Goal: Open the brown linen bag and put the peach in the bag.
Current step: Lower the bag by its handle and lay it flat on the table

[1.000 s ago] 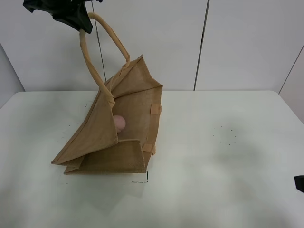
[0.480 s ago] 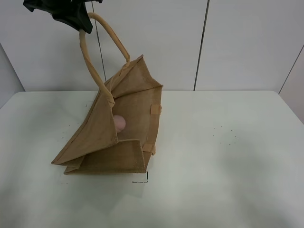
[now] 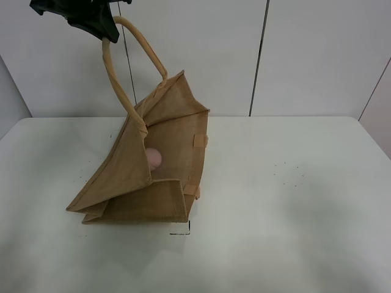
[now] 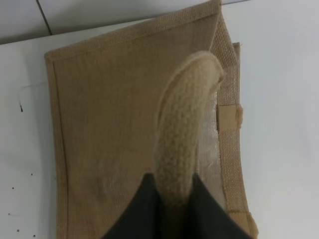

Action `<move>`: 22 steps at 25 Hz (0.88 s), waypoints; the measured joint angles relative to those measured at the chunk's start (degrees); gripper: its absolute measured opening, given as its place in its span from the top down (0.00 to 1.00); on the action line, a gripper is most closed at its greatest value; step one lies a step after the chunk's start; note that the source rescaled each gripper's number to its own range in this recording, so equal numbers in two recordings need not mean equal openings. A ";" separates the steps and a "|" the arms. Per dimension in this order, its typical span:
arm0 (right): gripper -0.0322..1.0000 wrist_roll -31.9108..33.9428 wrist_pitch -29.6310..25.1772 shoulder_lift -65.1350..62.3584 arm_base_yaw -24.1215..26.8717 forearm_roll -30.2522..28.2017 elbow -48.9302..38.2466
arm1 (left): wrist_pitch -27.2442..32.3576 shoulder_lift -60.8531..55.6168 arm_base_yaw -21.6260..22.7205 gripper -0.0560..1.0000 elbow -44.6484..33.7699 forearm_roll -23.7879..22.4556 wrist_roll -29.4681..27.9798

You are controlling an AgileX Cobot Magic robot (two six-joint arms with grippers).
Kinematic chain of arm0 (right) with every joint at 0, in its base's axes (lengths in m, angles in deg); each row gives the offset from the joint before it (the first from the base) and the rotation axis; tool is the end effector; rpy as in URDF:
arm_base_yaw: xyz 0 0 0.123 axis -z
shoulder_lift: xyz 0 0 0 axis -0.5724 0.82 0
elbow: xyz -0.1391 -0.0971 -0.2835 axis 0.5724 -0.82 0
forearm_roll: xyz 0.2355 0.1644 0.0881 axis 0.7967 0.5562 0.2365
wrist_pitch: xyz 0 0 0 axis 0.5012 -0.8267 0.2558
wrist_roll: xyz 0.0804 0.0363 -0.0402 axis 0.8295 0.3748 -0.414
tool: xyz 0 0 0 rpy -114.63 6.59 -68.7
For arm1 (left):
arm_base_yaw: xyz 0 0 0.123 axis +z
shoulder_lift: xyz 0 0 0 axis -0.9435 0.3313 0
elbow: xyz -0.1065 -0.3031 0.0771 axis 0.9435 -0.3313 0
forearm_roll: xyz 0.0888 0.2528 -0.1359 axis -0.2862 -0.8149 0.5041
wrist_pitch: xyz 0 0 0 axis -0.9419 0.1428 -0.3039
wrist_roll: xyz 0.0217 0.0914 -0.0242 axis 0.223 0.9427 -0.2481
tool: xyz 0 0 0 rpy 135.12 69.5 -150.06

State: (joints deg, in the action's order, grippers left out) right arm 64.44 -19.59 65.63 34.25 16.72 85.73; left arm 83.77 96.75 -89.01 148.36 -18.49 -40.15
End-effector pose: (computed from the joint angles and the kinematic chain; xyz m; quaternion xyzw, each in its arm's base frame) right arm -0.0012 0.0021 0.3005 -0.0200 0.8446 0.0065 0.5349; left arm 0.4308 -0.1464 0.4893 0.0906 0.9212 -0.1012 0.3646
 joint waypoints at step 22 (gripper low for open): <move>0.00 0.60 0.00 0.00 0.00 -0.50 -0.27 | -0.05 4.10 0.00 0.95 0.00 0.22 0.04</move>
State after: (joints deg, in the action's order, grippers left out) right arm 65.04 -19.59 65.63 34.25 16.22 85.46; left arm 83.72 100.85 -89.01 148.36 -18.27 -40.10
